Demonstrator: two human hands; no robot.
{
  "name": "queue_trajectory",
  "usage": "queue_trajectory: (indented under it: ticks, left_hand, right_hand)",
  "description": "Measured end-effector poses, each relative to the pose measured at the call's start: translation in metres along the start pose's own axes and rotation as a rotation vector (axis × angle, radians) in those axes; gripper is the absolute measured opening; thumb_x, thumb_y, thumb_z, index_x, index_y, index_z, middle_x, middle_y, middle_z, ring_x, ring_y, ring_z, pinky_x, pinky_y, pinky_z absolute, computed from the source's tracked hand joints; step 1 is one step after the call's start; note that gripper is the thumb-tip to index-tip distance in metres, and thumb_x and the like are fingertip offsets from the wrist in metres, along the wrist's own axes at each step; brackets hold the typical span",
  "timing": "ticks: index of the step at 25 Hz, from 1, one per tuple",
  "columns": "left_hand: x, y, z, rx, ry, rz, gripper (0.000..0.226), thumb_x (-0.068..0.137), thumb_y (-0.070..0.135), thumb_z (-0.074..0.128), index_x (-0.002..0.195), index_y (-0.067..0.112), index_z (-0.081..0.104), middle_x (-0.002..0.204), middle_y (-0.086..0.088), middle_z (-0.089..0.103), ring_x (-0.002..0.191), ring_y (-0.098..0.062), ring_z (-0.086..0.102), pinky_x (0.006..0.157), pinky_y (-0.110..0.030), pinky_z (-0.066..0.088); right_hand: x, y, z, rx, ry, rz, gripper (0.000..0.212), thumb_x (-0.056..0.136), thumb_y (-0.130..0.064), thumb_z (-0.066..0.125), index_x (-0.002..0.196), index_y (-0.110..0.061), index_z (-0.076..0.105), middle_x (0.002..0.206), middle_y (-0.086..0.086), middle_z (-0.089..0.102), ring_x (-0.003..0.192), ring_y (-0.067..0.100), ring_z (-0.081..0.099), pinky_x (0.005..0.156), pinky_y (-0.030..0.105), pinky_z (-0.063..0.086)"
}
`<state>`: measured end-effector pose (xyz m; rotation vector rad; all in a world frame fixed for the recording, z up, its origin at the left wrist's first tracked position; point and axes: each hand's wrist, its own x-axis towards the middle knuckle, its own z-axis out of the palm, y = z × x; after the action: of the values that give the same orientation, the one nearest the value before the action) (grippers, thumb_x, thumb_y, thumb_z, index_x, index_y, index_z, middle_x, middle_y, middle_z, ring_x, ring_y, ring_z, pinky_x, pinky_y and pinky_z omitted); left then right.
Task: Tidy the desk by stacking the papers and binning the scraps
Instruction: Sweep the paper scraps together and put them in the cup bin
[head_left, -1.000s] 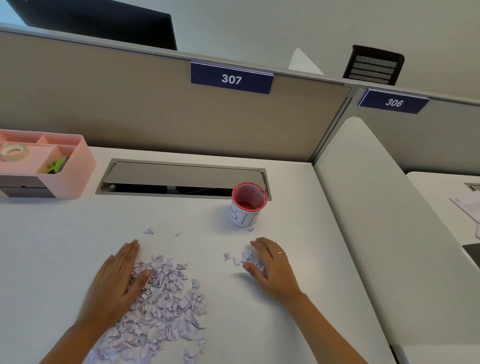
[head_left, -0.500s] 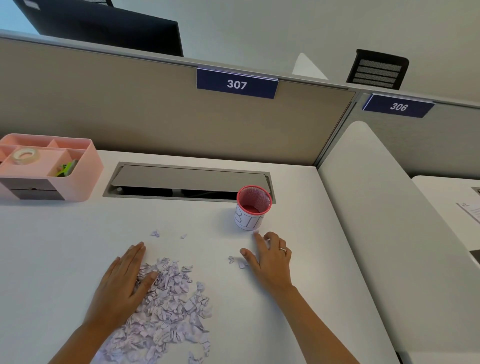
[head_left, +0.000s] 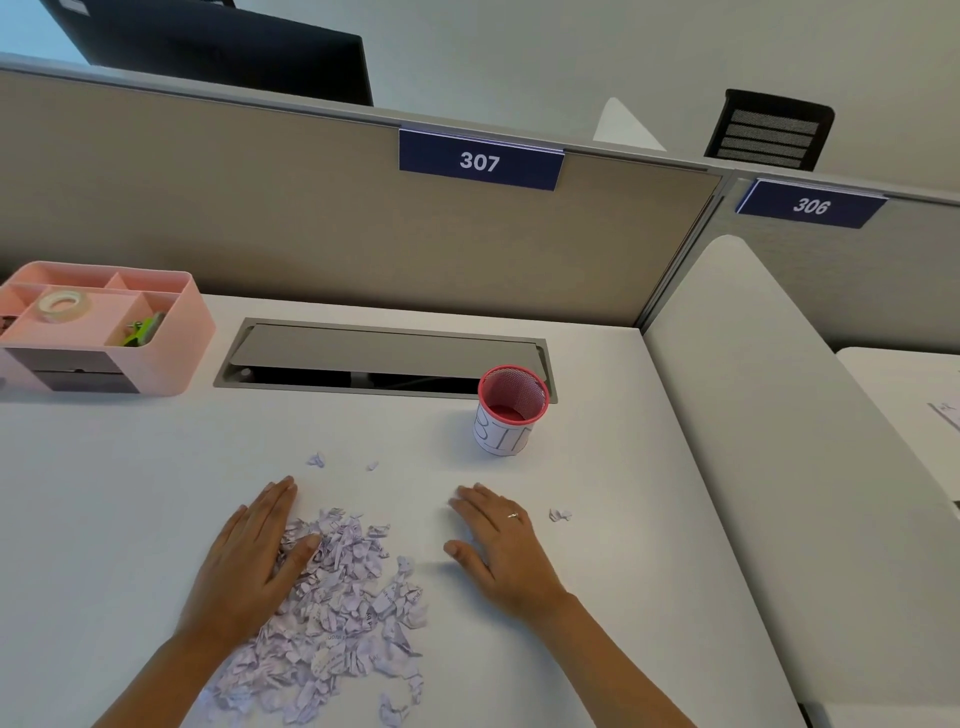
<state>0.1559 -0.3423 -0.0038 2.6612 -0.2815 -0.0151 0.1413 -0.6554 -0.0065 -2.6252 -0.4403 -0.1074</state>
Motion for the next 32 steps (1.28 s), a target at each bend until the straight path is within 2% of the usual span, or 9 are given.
queue_trajectory:
  ticks: [4, 7, 9, 12, 15, 18, 21, 27, 32]
  left_hand:
    - [0.007, 0.005, -0.008, -0.313, 0.100, -0.141, 0.078, 0.086, 0.069, 0.027, 0.141, 0.016, 0.044, 0.144, -0.003, 0.048, 0.130, -0.017, 0.044, 0.107, -0.036, 0.032]
    - [0.030, 0.027, -0.015, -0.424, 0.196, -0.214, 0.052, 0.093, 0.054, 0.043, 0.129, 0.018, 0.056, 0.129, -0.005, 0.061, 0.109, 0.000, 0.056, 0.097, -0.020, 0.039]
    - [0.049, 0.056, -0.005, -0.232, 0.216, -0.073, 0.039, 0.098, 0.036, 0.045, 0.125, 0.012, 0.059, 0.126, -0.010, 0.063, 0.112, -0.010, 0.061, 0.098, -0.023, 0.040]
    - [0.080, 0.112, 0.030, 0.008, 0.060, 0.097, 0.046, 0.095, 0.028, 0.041, 0.136, 0.009, 0.051, 0.144, -0.008, 0.048, 0.138, -0.025, 0.037, 0.114, -0.041, 0.026]
    - [0.109, 0.141, 0.061, 0.143, -0.061, 0.084, 0.051, 0.101, 0.033, 0.029, 0.149, 0.015, 0.028, 0.160, 0.000, 0.018, 0.148, -0.019, 0.010, 0.119, -0.042, 0.010]
    - [0.116, 0.137, 0.077, 0.224, -0.106, 0.014, 0.063, 0.098, 0.046, 0.003, 0.153, 0.017, 0.015, 0.162, 0.000, 0.004, 0.149, -0.020, 0.004, 0.119, -0.044, 0.007]
    - [0.110, 0.134, 0.081, 0.270, -0.061, 0.047, 0.083, 0.090, 0.053, -0.016, 0.151, 0.014, 0.023, 0.160, -0.003, 0.016, 0.147, -0.025, 0.016, 0.117, -0.047, 0.015]
    - [0.109, 0.139, 0.076, 0.305, -0.069, 0.015, 0.075, 0.098, 0.045, -0.004, 0.141, 0.009, 0.045, 0.149, -0.007, 0.042, 0.136, -0.029, 0.041, 0.107, -0.051, 0.034]
    - [0.109, 0.138, 0.079, 0.309, -0.059, 0.017, 0.072, 0.098, 0.044, -0.002, 0.142, 0.010, 0.044, 0.150, -0.006, 0.040, 0.137, -0.028, 0.039, 0.107, -0.050, 0.032]
  right_hand:
    - [0.005, 0.016, -0.015, 0.081, 0.419, 0.148, 0.026, 0.093, -0.025, 0.050, 0.106, -0.011, 0.067, 0.110, 0.004, 0.067, 0.105, 0.020, 0.055, 0.089, 0.030, 0.041]
    - [0.014, 0.052, -0.039, 0.082, 0.555, 0.412, 0.017, 0.086, -0.006, 0.055, 0.098, -0.010, 0.066, 0.103, 0.004, 0.067, 0.095, 0.027, 0.057, 0.082, 0.031, 0.040]
    - [0.021, 0.076, -0.051, 0.088, 0.508, 0.525, 0.020, 0.087, -0.002, 0.056, 0.103, -0.008, 0.066, 0.108, 0.008, 0.065, 0.098, 0.030, 0.057, 0.085, 0.035, 0.040]
    - [0.039, 0.105, -0.063, 0.131, 0.324, 0.589, 0.027, 0.094, -0.008, 0.052, 0.118, -0.010, 0.063, 0.120, 0.012, 0.059, 0.108, 0.029, 0.053, 0.096, 0.035, 0.039]
    - [0.067, 0.120, -0.074, 0.187, 0.180, 0.565, 0.030, 0.095, -0.011, 0.051, 0.122, -0.014, 0.062, 0.113, 0.013, 0.057, 0.102, 0.028, 0.057, 0.098, 0.036, 0.042]
    - [0.096, 0.127, -0.077, 0.294, 0.204, 0.702, 0.025, 0.093, -0.018, 0.055, 0.115, -0.021, 0.066, 0.098, 0.009, 0.064, 0.095, 0.028, 0.061, 0.092, 0.040, 0.047]
    - [0.116, 0.132, -0.070, 0.310, 0.282, 0.816, 0.021, 0.093, -0.028, 0.057, 0.108, -0.027, 0.070, 0.098, 0.004, 0.067, 0.095, 0.026, 0.060, 0.086, 0.036, 0.036]
    - [0.137, 0.134, -0.056, 0.169, 0.292, 0.862, 0.028, 0.087, -0.051, 0.054, 0.103, -0.037, 0.073, 0.098, -0.002, 0.069, 0.093, 0.023, 0.059, 0.079, 0.037, 0.025]
    - [0.145, 0.131, -0.053, 0.119, 0.322, 0.938, 0.024, 0.087, -0.042, 0.056, 0.098, -0.034, 0.076, 0.098, -0.003, 0.071, 0.087, 0.020, 0.058, 0.077, 0.035, 0.022]
